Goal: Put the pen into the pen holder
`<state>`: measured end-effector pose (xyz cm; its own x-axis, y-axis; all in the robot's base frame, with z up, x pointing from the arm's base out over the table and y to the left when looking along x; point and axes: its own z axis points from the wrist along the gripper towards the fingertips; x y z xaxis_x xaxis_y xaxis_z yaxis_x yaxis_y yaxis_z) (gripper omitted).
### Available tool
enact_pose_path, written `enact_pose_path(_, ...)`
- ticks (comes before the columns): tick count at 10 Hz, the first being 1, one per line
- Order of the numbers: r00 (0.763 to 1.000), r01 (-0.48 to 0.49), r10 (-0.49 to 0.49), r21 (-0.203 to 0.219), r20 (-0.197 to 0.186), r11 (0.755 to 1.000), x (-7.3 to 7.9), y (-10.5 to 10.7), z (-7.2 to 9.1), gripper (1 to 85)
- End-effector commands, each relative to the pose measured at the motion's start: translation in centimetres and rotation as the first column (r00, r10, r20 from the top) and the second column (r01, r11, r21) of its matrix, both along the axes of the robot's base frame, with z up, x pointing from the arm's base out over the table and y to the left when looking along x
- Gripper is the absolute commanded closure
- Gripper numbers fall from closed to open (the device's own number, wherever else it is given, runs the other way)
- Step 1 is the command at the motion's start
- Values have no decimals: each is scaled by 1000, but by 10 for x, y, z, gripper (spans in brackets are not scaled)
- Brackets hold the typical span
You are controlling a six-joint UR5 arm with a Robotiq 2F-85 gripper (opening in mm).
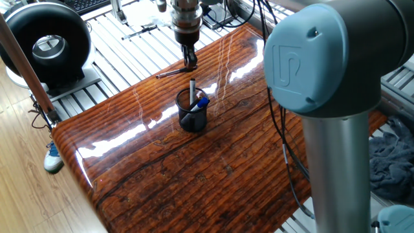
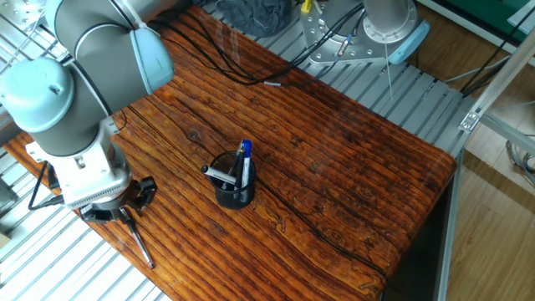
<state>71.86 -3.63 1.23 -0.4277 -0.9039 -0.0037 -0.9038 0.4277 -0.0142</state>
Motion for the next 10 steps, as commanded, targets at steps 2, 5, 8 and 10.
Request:
enact_pose_path(2,999,36,-36,22,25,999,6,3,1,537)
enact_pose_path(5,999,5,-4,-15,39,1000,9,-6,-1,537)
enact_pose_path(8,999,-4,5,-16,37,1000,9,-6,-4,537)
enact_pose_path(10,999,-12,13,-16,42,1000,10,-5,-8,537)
